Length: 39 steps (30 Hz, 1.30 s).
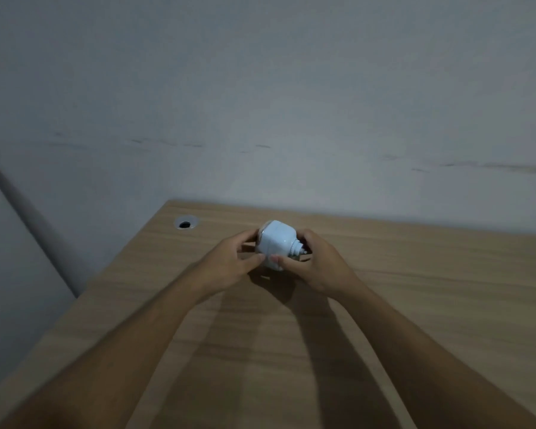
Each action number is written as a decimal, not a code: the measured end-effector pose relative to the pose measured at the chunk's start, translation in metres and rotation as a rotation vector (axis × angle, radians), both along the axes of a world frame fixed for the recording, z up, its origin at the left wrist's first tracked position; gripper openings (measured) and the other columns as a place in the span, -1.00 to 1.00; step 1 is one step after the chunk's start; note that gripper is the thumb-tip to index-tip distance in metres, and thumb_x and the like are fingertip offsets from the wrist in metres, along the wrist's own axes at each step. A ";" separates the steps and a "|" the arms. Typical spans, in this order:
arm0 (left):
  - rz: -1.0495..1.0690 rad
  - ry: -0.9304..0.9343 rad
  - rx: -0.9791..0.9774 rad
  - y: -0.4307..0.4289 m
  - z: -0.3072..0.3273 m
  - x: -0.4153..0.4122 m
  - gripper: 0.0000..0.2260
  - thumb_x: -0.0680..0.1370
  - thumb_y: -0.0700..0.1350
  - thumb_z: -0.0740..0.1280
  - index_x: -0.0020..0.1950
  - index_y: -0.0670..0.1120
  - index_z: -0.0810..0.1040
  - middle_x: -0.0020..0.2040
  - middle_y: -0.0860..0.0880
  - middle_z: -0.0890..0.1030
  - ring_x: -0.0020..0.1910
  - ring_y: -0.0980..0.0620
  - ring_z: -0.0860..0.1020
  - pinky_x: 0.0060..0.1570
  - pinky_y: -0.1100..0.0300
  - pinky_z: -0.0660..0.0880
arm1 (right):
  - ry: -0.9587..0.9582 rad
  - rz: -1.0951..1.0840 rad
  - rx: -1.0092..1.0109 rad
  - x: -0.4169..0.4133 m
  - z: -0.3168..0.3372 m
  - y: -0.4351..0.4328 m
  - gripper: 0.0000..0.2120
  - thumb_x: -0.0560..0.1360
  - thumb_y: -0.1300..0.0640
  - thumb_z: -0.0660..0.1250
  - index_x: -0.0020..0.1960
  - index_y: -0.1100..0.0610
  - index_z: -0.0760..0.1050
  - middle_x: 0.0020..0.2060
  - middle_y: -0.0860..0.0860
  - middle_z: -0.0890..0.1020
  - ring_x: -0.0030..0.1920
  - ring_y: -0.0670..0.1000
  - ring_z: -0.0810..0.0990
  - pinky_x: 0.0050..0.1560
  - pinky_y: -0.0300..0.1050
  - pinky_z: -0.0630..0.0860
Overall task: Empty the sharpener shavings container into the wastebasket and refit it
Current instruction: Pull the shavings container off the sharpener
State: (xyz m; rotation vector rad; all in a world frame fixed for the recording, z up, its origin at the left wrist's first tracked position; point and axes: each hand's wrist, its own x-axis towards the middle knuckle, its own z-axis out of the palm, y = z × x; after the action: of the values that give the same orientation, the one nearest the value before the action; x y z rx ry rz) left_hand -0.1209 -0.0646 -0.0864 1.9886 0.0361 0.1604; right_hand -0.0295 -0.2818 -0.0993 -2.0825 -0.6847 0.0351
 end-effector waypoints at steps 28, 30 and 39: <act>0.128 0.012 -0.082 -0.014 -0.020 -0.116 -0.68 0.65 -0.23 0.52 0.35 0.05 0.65 0.20 -0.07 0.73 0.17 -0.03 0.72 0.21 0.04 0.68 | 0.125 0.094 0.104 -0.117 -0.011 -0.048 -0.57 0.60 -0.33 0.42 0.20 -0.01 0.72 -0.01 -0.06 0.83 -0.02 -0.02 0.82 0.16 0.19 0.72; 0.147 0.037 -0.083 -0.009 -0.024 -0.114 -0.76 0.65 -0.20 0.52 0.24 0.09 0.72 0.09 -0.05 0.75 0.07 -0.02 0.72 0.13 0.05 0.70 | 0.155 0.092 0.122 -0.113 -0.012 -0.049 -0.63 0.67 -0.25 0.37 0.13 0.04 0.72 -0.10 -0.02 0.84 -0.06 0.05 0.83 0.14 0.22 0.73; 0.139 0.168 -0.292 -0.016 -0.014 -0.120 -0.59 0.81 0.17 0.15 0.34 0.03 0.74 0.26 -0.02 0.81 0.27 -0.03 0.78 0.27 0.06 0.68 | 0.166 0.148 0.054 -0.098 -0.013 -0.043 -0.35 0.51 -0.16 0.61 0.53 0.00 0.53 0.11 -0.11 0.70 -0.13 -0.11 0.63 -0.06 -0.22 0.60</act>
State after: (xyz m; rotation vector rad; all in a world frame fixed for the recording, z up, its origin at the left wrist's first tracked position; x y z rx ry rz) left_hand -0.2408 -0.0811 -0.1005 1.7033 0.2902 0.0722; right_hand -0.1276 -0.3249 -0.1119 -1.9488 -0.7279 0.2666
